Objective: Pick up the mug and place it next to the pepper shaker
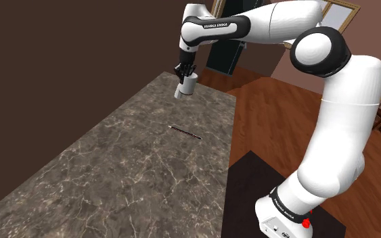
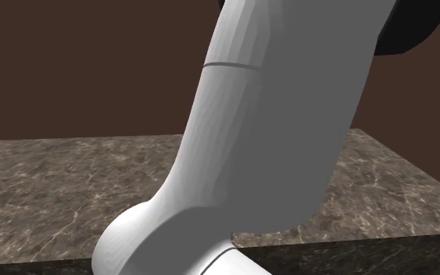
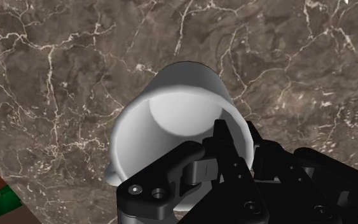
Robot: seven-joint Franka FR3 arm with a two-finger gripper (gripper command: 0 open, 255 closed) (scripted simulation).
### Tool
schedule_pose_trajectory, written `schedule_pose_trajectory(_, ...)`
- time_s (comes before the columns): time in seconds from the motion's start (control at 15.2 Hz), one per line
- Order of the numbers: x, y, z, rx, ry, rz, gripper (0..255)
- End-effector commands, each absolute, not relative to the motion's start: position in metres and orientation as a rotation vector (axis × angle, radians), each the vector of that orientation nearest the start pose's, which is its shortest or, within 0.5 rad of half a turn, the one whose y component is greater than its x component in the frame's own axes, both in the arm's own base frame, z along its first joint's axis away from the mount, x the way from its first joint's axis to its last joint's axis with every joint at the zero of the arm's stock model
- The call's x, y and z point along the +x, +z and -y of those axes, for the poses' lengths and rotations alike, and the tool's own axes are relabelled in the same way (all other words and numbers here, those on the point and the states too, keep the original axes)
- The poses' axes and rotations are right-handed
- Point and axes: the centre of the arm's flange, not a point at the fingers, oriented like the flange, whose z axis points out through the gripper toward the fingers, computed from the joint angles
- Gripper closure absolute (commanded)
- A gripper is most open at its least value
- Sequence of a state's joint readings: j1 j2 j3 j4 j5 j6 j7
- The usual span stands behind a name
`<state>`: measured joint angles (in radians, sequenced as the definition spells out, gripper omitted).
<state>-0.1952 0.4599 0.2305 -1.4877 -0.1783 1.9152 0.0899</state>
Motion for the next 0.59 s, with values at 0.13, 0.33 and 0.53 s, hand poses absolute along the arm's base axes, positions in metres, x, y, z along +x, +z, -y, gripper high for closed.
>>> schedule_pose_trajectory(0.13,0.686,0.391,0.012,-3.208,0.023,-0.024,255)
schedule_pose_trajectory(0.33,0.686,0.375,0.012,-3.208,0.023,-0.024,255)
schedule_pose_trajectory(0.53,0.686,0.359,0.012,-3.208,0.023,-0.024,255)
